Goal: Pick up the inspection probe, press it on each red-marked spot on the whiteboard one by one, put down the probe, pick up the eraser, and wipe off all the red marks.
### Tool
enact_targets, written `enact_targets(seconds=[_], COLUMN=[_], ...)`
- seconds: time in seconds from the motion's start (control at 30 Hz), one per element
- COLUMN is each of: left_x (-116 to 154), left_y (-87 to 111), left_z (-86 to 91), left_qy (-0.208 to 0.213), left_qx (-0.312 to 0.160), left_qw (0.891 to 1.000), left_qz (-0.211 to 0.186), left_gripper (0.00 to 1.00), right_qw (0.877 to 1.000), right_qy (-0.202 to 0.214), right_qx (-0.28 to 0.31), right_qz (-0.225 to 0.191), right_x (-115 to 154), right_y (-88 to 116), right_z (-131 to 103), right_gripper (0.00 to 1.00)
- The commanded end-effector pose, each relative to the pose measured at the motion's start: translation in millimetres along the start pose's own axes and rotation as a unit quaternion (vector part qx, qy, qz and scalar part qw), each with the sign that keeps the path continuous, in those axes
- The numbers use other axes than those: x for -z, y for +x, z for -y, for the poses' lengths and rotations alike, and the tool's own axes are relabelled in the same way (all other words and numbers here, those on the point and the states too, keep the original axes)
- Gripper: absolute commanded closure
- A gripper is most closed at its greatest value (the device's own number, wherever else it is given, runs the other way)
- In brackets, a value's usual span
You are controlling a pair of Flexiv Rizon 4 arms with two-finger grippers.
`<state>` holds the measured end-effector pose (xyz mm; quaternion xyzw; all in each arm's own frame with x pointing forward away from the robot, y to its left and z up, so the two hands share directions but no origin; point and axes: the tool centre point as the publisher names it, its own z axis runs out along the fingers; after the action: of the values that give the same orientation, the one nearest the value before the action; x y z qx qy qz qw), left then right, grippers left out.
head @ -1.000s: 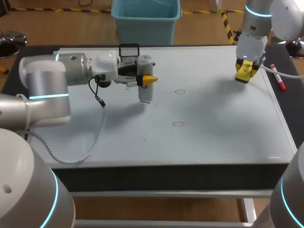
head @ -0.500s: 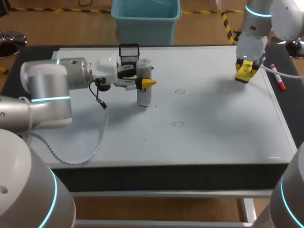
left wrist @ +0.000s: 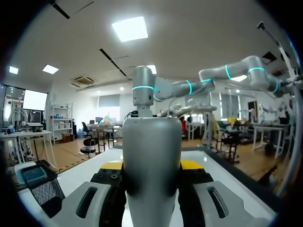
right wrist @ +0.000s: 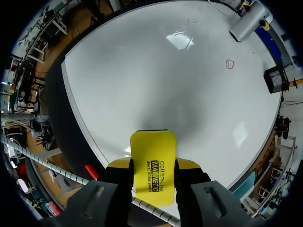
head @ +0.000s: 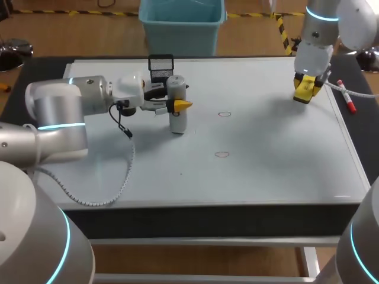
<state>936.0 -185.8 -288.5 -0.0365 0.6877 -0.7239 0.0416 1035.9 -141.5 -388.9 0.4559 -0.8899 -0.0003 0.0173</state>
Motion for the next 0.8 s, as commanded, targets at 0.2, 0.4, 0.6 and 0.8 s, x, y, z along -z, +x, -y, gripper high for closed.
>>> enact_targets(seconds=[0.2, 0.4, 0.6, 0.8], left_x=[-2.8, -5.2, -5.9, -4.4], left_y=[-3.9, -5.1, -5.4, -5.2], left_z=[-3.2, -2.9, -1.9, 0.6], left_qy=[0.001, 0.000, -0.001, -0.001], left_qx=[0.001, 0.001, -0.001, -0.003], left_qw=[1.000, 1.000, 1.000, 1.000], left_qz=[-0.005, -0.008, -0.009, -0.008], left_gripper=[1.00, 1.00, 1.00, 1.00], right_qw=[1.000, 1.000, 1.000, 1.000], right_qy=[0.000, 0.000, 0.000, 0.000], right_qx=[0.001, 0.001, 0.001, 0.001], right_qz=[-0.002, -0.002, -0.002, -0.002], right_x=[1.2, 1.2, 1.2, 1.2], right_y=[0.2, 0.2, 0.2, 0.2], right_z=[1.0, 1.0, 1.0, 1.0], right_gripper=[1.00, 1.00, 1.00, 1.00])
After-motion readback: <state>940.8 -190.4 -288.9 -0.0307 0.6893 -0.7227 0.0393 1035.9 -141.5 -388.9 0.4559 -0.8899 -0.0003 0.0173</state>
